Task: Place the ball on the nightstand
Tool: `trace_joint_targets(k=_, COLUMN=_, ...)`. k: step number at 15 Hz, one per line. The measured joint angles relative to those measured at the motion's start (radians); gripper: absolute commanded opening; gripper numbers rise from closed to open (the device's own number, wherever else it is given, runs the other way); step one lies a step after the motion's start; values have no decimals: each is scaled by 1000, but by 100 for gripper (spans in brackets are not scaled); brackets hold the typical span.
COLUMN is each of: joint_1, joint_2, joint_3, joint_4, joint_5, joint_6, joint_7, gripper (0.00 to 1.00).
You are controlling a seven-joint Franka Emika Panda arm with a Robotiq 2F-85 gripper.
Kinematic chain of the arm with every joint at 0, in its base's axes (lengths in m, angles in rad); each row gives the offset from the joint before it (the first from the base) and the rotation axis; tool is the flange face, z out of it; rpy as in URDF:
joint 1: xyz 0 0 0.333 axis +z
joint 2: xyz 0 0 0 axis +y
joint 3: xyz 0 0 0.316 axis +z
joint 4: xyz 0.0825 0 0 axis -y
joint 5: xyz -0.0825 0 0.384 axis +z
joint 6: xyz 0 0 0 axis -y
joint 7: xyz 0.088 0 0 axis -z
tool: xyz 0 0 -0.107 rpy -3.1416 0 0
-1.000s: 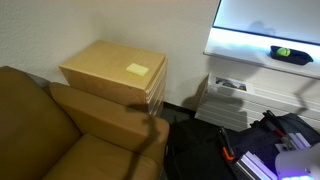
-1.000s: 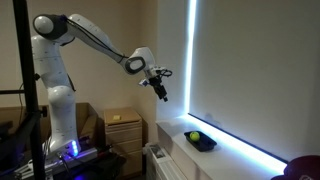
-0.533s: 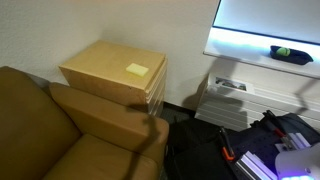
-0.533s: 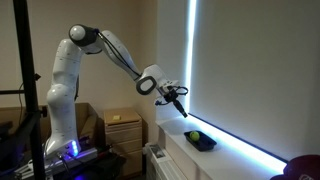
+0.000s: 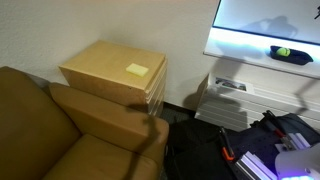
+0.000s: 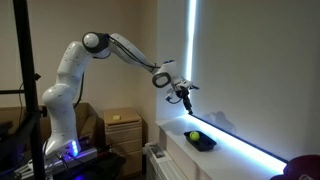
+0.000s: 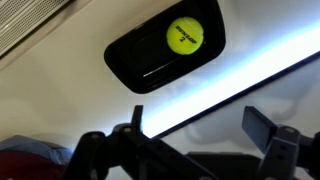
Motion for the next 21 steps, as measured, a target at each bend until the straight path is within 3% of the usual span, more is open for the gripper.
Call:
trace_joint_targets(k=5, joint_1=-24, joint_2=2, joint_3=18, joint_4=31, joint_5=49, joint_6=-49, joint_7=-46, gripper=100)
trace_joint_targets(k=8, joint_1=-107, joint_2=17, joint_3=129, joint_4=46, joint_5=284, joint_6=-93, joint_7=-258, gripper=100)
trace_joint_targets(k=10, joint_1=-148, joint_2=42, joint_3=147, joint_4=77, joint_5=344, joint_6=-143, joint_7=-356, gripper=100)
trace_joint_targets(k=12, joint_1=-162, joint_2=84, joint_3=128, joint_4=113, joint_5=325, joint_6=-196, joint_7=-362, gripper=100)
trace_joint_targets(k=15, joint_1=-150, joint_2=197, joint_3=121, joint_4=195, joint_5=246, joint_6=-268, joint_7=-272, gripper=100)
trace_joint_targets(k=18, joint_1=-114, joint_2=292, joint_3=111, joint_4=270, joint_5=186, joint_6=-265, joint_7=-166, gripper=100)
trace_joint_targets(k=21, joint_1=-108, joint_2=307, joint_3=107, joint_4=291, joint_5=185, joint_6=-265, joint_7=-158, gripper=100)
